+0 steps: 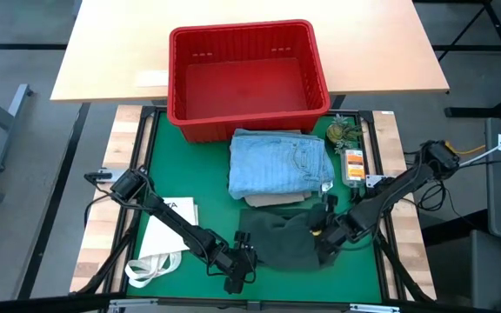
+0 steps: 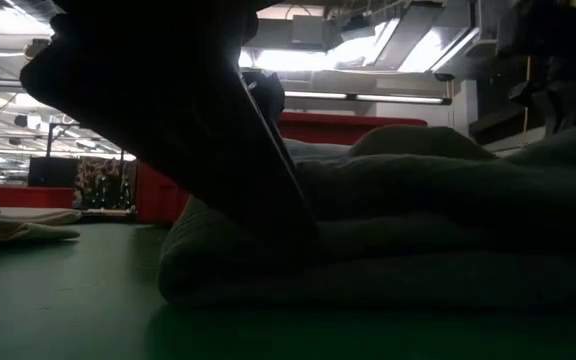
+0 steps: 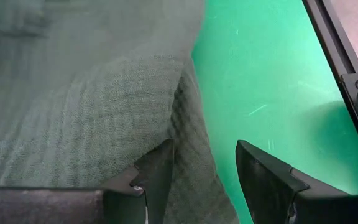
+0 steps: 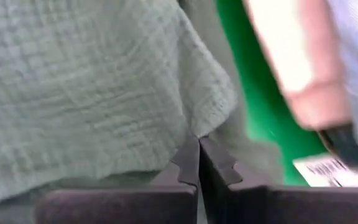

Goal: Fold laundry
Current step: Fold the green polo shirt

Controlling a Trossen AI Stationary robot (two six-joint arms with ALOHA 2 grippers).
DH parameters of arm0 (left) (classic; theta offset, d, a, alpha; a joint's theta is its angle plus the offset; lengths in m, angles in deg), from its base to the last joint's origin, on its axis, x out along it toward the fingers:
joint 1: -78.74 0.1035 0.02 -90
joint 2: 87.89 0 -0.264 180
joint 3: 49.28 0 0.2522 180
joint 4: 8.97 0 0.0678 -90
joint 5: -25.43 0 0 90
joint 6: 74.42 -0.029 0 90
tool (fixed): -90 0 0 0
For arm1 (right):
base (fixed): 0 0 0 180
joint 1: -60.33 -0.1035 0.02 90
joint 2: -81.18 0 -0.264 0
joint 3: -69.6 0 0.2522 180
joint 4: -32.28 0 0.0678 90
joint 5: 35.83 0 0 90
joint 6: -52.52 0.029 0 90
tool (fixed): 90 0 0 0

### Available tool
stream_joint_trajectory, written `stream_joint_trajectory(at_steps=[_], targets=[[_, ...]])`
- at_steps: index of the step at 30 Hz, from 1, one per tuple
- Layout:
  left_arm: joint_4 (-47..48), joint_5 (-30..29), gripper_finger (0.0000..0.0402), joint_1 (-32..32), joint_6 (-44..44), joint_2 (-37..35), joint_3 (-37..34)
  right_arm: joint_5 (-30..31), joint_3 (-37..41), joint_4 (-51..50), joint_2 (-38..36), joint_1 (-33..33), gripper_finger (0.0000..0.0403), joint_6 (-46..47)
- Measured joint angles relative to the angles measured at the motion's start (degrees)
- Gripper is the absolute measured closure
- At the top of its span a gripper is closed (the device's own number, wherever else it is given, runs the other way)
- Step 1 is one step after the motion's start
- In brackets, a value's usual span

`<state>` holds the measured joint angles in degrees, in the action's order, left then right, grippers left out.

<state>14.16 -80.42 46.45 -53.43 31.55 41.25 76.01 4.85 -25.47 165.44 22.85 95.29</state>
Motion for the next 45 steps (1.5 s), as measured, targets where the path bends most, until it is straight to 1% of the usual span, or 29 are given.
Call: stream_joint_trajectory(at_steps=[4, 7, 10, 15, 18, 23, 31, 34, 37, 40, 45], targets=[[0.0, 0.0, 0.0233, 0.0, 0.0, 0.0, 0.0, -0.9, 0.0, -7.1, -1.0, 0.0, 0.0401, 3.7], [0.0, 0.4, 0.0233, 0.0, 0.0, 0.0, 0.0, -2.7, 0.0, -10.5, -1.0, 0.0, 0.0400, 5.7], [-0.1, 0.4, 0.0233, 0.0, 0.0, 0.0, 0.0, -4.9, 0.0, -10.8, -1.0, 0.0, 0.0401, 5.8], [-1.6, 0.6, 0.0233, 0.0, -0.1, -0.1, 0.0, -5.0, 0.0, -9.8, -1.0, 0.0, 0.0398, 5.4], [-3.0, 2.0, 0.0233, 0.0, -0.1, -0.2, 0.0, -5.0, 0.0, -9.7, -1.0, 0.0, 0.0389, 5.4], [-3.1, 3.4, 0.0233, 0.0, -0.3, -1.7, 0.0, -5.0, 0.0, -9.7, -1.0, 0.0, 0.0364, 5.4], [-3.5, 3.1, 0.0233, 0.4, -2.1, -3.6, 0.1, -6.1, 0.0, -10.7, -1.0, 0.0, 0.0280, 5.3], [-3.6, 3.1, 0.0233, 1.1, -2.1, -4.1, 0.1, -8.4, 0.0, -12.3, -1.1, 0.0, 0.0257, 5.8], [-3.5, 2.5, 0.0233, 1.9, -2.1, -4.8, 0.1, -10.0, -0.4, -14.8, -1.3, 0.0, 0.0245, 7.6], [-3.5, 0.8, 0.0233, 3.1, -2.1, -5.9, 0.1, -9.9, -2.5, -19.1, -1.3, 0.0, 0.0240, 7.9], [-3.8, -0.2, 0.0233, 5.6, -2.1, -6.6, 0.1, -7.7, -7.1, -25.8, -1.3, 0.0, 0.0240, 7.8]])
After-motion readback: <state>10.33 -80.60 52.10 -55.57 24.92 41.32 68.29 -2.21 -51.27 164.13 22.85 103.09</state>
